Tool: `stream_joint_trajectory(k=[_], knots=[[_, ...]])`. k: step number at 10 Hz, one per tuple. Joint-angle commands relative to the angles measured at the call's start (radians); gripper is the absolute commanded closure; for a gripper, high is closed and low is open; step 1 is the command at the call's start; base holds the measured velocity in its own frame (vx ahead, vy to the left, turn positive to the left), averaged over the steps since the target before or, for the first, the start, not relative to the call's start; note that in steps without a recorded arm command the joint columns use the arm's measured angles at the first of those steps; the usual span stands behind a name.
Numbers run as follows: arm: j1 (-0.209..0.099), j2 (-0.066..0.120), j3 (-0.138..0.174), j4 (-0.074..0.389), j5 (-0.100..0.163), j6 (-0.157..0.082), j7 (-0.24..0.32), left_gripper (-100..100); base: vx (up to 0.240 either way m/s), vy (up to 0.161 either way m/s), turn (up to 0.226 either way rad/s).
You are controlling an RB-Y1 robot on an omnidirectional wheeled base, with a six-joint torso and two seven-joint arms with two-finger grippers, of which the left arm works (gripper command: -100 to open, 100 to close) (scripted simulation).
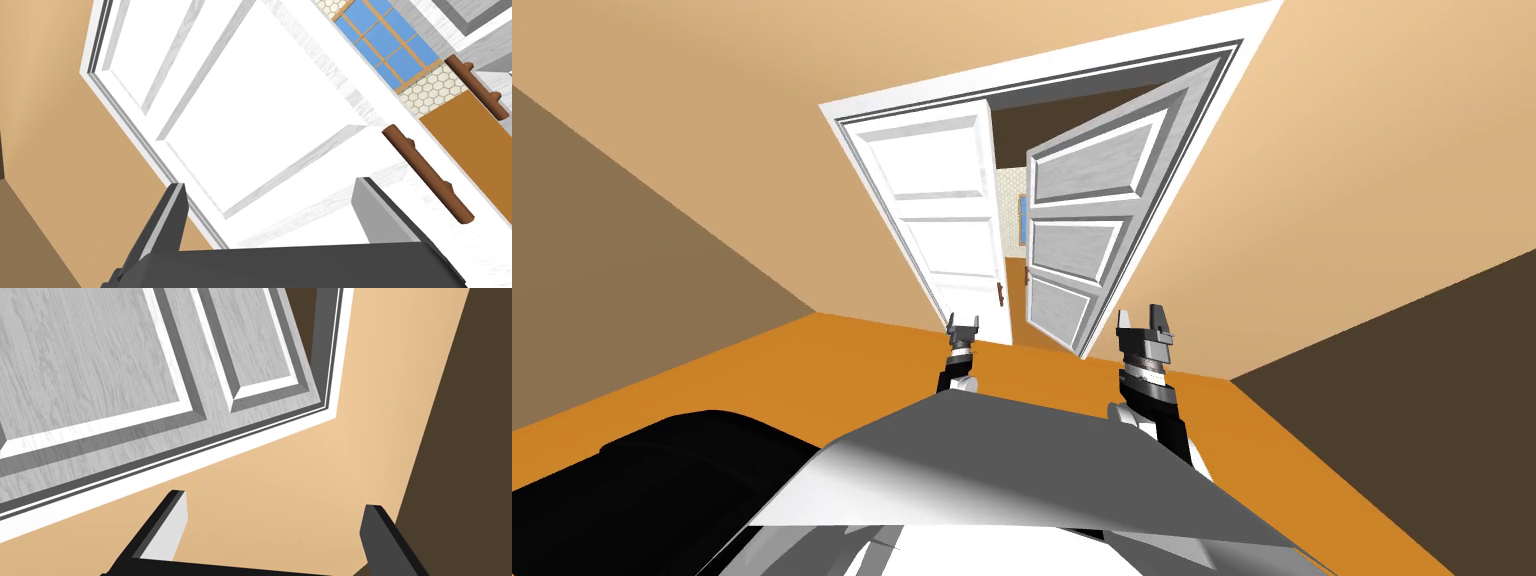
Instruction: Push the door open
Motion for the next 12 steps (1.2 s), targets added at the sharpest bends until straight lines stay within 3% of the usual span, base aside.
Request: stream_joint_trajectory(k=[1,12], knots=[[-0.011,-0.004,-0.007,0.034,0.018,-0.01,0.025,-100,0.069,0.085,-0.169],[-0.06,-0.021,-0.05,0.257,0.136,-0.089,0.197,-100,0.056,0.087,-0.173]])
